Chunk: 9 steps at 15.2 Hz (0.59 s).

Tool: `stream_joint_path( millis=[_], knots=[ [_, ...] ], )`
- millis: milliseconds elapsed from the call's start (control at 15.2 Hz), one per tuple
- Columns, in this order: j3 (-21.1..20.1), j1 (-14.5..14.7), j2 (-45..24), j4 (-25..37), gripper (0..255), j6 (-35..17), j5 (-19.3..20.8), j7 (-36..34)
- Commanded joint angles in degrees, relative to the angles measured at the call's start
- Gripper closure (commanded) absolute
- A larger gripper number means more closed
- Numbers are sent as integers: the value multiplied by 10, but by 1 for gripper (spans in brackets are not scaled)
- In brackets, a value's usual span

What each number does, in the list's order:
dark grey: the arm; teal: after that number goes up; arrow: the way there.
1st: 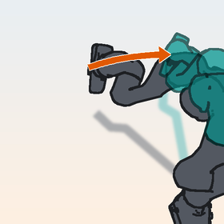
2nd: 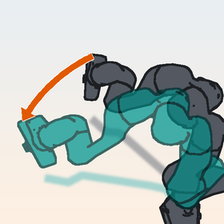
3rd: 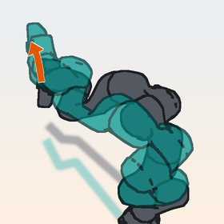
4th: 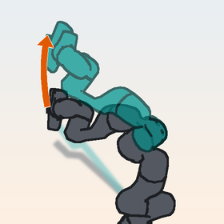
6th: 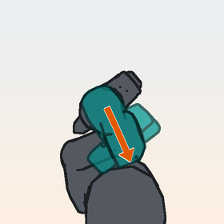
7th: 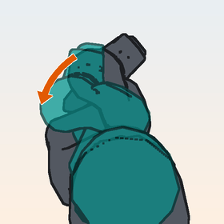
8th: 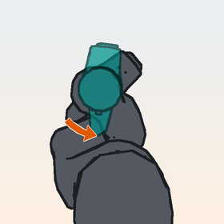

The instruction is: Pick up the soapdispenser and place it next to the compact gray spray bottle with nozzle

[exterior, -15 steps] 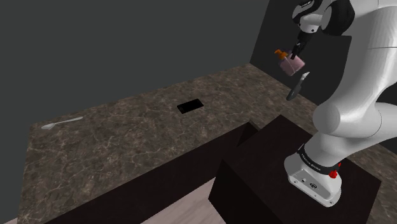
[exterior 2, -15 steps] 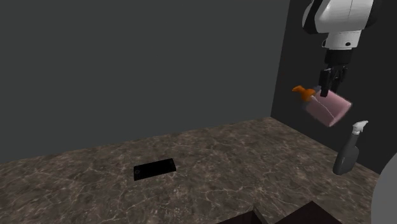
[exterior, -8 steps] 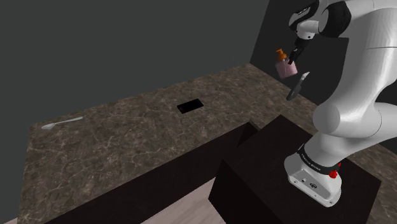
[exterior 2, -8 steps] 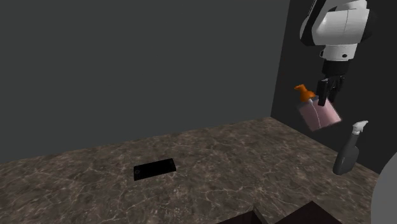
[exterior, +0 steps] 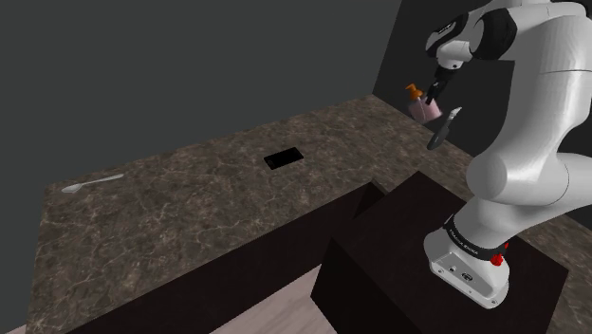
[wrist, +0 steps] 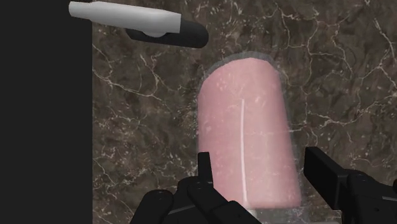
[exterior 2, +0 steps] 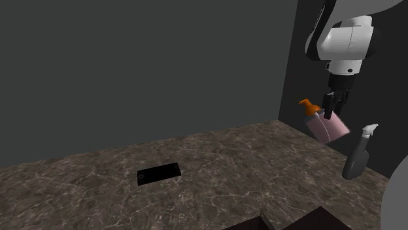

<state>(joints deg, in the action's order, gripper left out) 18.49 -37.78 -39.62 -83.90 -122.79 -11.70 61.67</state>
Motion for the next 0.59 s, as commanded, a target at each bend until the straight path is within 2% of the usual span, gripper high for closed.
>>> stream_joint_path(
  millis=[0, 528],
  knots=[
    [-2, -1, -7, -4, 255, -11, -2, 1],
    [-10, -6, -41, -11, 255, -52, -12, 6]
  ],
)
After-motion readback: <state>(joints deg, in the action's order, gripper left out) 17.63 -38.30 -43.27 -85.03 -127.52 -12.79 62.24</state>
